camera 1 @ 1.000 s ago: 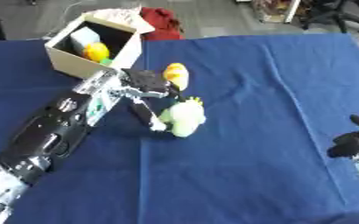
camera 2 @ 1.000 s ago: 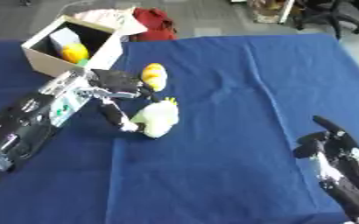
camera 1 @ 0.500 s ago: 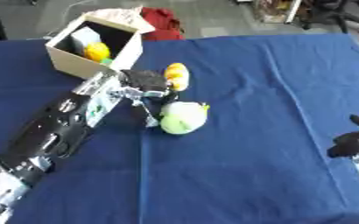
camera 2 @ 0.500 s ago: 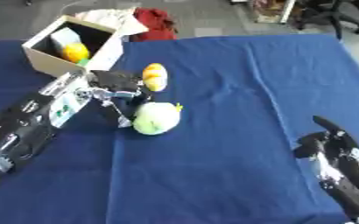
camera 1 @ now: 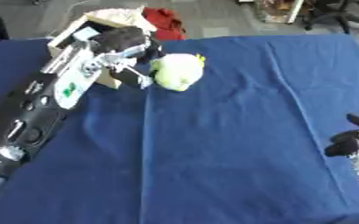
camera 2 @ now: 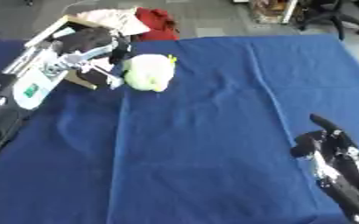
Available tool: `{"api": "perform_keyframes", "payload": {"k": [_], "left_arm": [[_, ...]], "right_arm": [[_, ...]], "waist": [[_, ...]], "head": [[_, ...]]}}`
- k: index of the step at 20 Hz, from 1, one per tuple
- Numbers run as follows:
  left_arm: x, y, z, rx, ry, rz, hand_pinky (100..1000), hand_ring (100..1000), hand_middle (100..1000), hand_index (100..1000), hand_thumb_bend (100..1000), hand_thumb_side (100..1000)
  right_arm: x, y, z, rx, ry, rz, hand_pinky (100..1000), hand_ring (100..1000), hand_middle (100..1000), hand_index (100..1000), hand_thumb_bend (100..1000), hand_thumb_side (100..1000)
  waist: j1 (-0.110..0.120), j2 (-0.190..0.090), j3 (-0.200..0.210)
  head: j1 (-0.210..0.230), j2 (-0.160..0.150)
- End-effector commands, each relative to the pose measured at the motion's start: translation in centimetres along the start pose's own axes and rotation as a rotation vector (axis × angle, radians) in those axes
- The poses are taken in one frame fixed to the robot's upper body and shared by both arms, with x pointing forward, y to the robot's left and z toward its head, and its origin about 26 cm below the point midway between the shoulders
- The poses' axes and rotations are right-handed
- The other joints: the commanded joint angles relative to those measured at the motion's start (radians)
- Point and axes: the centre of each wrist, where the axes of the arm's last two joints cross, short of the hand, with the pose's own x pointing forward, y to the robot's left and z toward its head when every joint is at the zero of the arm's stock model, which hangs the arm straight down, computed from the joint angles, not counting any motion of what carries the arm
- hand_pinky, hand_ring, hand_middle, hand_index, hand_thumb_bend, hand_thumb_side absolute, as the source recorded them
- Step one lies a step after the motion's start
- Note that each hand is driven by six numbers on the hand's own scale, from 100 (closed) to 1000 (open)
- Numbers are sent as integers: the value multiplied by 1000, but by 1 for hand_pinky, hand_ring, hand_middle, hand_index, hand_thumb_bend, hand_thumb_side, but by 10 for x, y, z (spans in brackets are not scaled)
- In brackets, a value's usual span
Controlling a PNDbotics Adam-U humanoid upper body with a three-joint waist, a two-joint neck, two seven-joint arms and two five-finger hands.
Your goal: Pick up objects on the table and place them in the box.
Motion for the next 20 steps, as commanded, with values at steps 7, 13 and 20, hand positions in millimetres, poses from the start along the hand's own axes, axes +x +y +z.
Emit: {"api": "perform_keyframes", "payload": {"k": [7,13,20], "left_arm": [[-88,9,38,166,553,-23,662,409,345,600,100,152],[-111,-14,50,159,710,1,774,664,659,873,100,289],[-114,-12,54,200,709,-5,865,820,856,960,116,660]], "right_arm": [[4,-5,-1,-4,-10,22,599,574,584,918,100,432],[4,-5,-1,-4,-10,23,599,574,585,918,100,431],[3,-6,-1,-8,-8,24,600,574,585,918,100,429]], "waist": [[-6,-31,10],[-9,-29,12],[-9,-28,12]], "head": [[-15,-23],[-18,-27],[-22,-28]]}}
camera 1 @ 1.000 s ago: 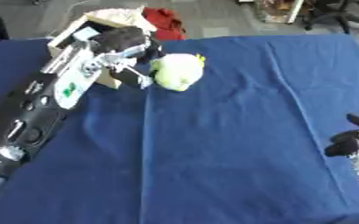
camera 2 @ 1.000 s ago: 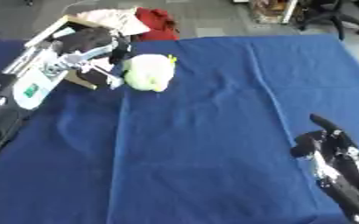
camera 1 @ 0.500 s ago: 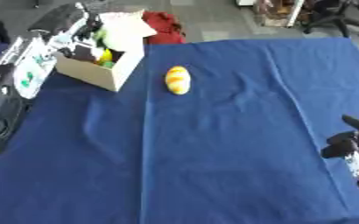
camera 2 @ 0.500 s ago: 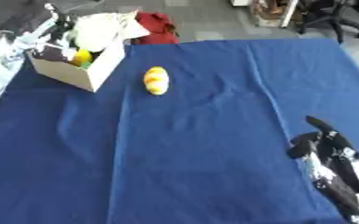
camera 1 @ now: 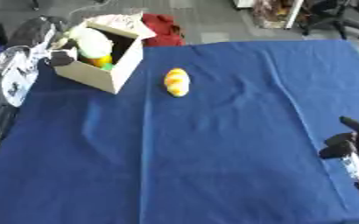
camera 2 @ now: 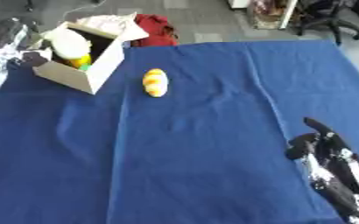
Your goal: Pick up objects on the table and place them in the box.
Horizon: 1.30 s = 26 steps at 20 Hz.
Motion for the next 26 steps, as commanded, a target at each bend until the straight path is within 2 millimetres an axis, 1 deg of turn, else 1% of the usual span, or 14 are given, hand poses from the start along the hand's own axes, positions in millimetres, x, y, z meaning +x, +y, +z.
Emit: {"api": "perform_keyframes", "payload": {"k": [1,4,6,7,8,9,11,12,13,15,18,19,22,26], "left_arm": [[-8,28,-3,96,2,-19,871,827,862,962,123,662],[1,39,-2,165,-39,-21,871,828,856,954,145,618],[13,47,0,206,-102,-16,872,826,844,946,156,561],[21,52,2,218,-149,-12,871,824,835,944,152,540],[32,56,4,221,-212,-7,874,824,818,937,145,496],[42,59,7,215,-276,-2,874,824,816,935,145,494],[66,62,12,151,-442,-5,861,802,792,916,112,468],[76,62,15,105,-521,-14,855,794,784,911,145,445],[85,62,16,58,-584,-32,855,796,789,913,158,450],[97,55,17,-46,-667,-70,854,797,796,916,161,488],[109,42,13,-166,-703,-99,850,797,809,923,162,529],[111,37,11,-187,-702,-103,850,797,809,923,162,529],[117,21,7,-232,-690,-112,848,797,826,935,161,577],[122,3,4,-255,-664,-129,847,800,835,938,189,572]], "right_arm": [[3,-6,-1,-7,-8,23,600,574,585,918,100,429],[4,-6,-1,-6,-9,23,600,573,586,919,100,430],[4,-6,-1,-5,-9,24,600,573,586,918,100,429],[4,-6,-1,-5,-9,24,600,573,586,918,100,429],[4,-6,-1,-4,-9,23,600,573,586,919,100,430],[4,-5,-1,-2,-9,23,600,573,586,919,100,430],[4,-5,-1,3,-10,21,601,573,586,918,100,430],[4,-4,-1,5,-10,20,601,573,586,918,100,430],[3,-4,-1,7,-9,19,601,573,586,918,100,429],[3,-4,-1,10,-8,18,601,573,587,917,100,428],[3,-3,-1,11,-8,12,601,573,587,917,100,428],[3,-3,-1,13,-8,10,601,573,587,917,100,428],[3,-1,-2,22,-13,3,602,572,587,917,100,428],[4,0,-3,24,-16,-2,602,572,587,917,100,427]], "waist": [[-9,-27,1],[-8,-26,3],[-7,-26,4],[-7,-26,5],[-7,-27,4],[-8,-27,4],[-9,-29,2],[-9,-30,0],[-10,-31,-1],[-13,-32,-7],[-16,-31,-16],[-16,-30,-20],[-17,-26,-30],[-19,-20,-45]], "head": [[-5,-11],[-7,-11],[-9,-11],[-8,-11],[-7,-11],[-6,-10],[-3,-9],[-1,-9],[-1,-9],[2,-7],[7,-5],[8,-5],[10,-5],[14,-4]]}}
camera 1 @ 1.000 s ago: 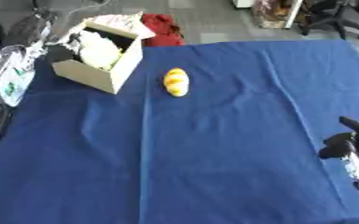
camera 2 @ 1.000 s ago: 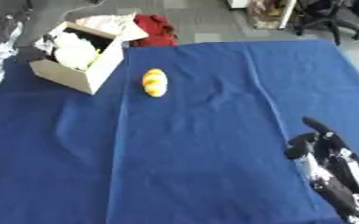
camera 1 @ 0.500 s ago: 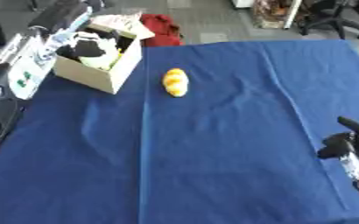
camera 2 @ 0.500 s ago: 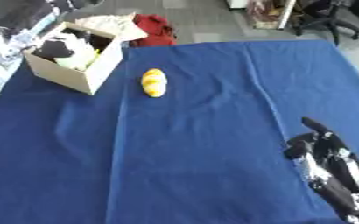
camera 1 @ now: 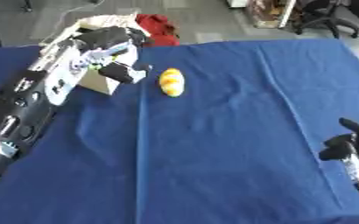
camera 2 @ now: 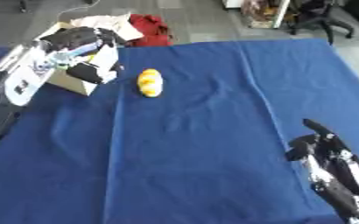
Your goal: Pick up objects on the table and place them in the box.
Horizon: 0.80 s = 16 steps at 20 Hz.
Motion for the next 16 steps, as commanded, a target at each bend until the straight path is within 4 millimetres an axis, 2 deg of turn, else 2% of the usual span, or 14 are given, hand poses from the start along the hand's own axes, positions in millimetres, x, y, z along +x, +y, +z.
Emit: {"api": "perform_keyframes", "payload": {"k": [1,7,12,16], "left_arm": [[-1,2,-6,2,30,-31,846,800,836,938,189,559],[-1,-24,-16,-22,73,-9,845,796,838,942,162,559],[2,-41,-21,-21,76,8,847,799,846,948,154,621],[2,-49,-23,-27,94,6,845,798,849,949,167,591]], "right_arm": [[5,-2,-3,10,-22,2,602,572,588,918,100,427],[6,-1,-4,15,-25,-7,602,572,588,917,100,428],[6,0,-5,21,-26,-11,602,571,588,917,100,427],[6,1,-6,26,-28,-15,602,571,588,917,100,426]], "waist": [[-16,-18,-7],[-19,-12,-19],[-22,-9,-27],[-25,-8,-34]], "head": [[6,-5],[16,-6],[26,-7],[35,-11]]}}
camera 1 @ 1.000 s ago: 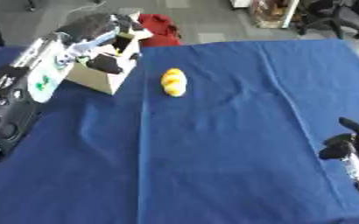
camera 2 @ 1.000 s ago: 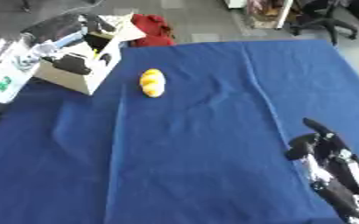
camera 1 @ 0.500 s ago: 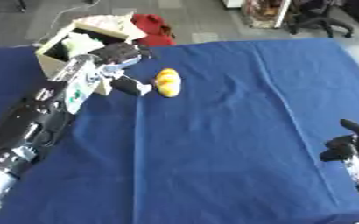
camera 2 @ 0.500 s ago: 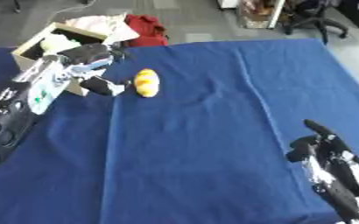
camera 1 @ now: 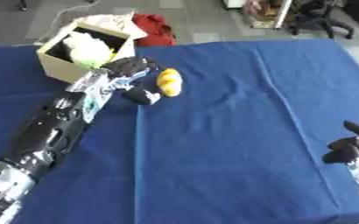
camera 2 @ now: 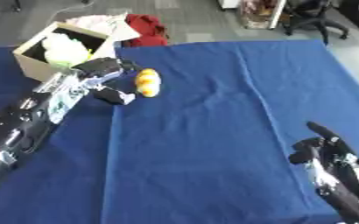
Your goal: Pick up objects on the table and place them in the box.
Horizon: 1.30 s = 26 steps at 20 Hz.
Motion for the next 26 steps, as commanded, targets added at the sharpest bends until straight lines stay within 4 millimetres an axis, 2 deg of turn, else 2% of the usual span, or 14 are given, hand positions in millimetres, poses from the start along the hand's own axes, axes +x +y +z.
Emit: {"api": "perform_keyframes", "payload": {"k": [1,6,13,20,26], "left_arm": [[-4,7,-1,25,24,-18,843,796,848,948,173,553],[-8,-2,-1,26,78,-28,837,788,839,944,182,451],[-11,-3,-2,178,158,-43,844,789,842,945,168,408],[-6,7,-2,307,162,-48,843,783,830,939,149,435],[-4,8,-2,317,155,-43,852,795,841,944,142,472]], "right_arm": [[5,-1,-4,10,-24,1,602,570,588,917,100,425],[6,0,-5,15,-27,-3,603,569,588,917,100,424],[6,0,-6,19,-31,-6,603,566,587,917,100,423],[7,0,-7,19,-34,-8,604,566,587,917,100,426],[7,0,-8,22,-38,-9,604,566,587,916,100,426]], "waist": [[-16,-8,-6],[-19,-5,-15],[-23,2,-31],[-19,8,-37],[-17,10,-43]], "head": [[12,-12],[20,-19],[26,-25],[24,-23],[23,-23]]}}
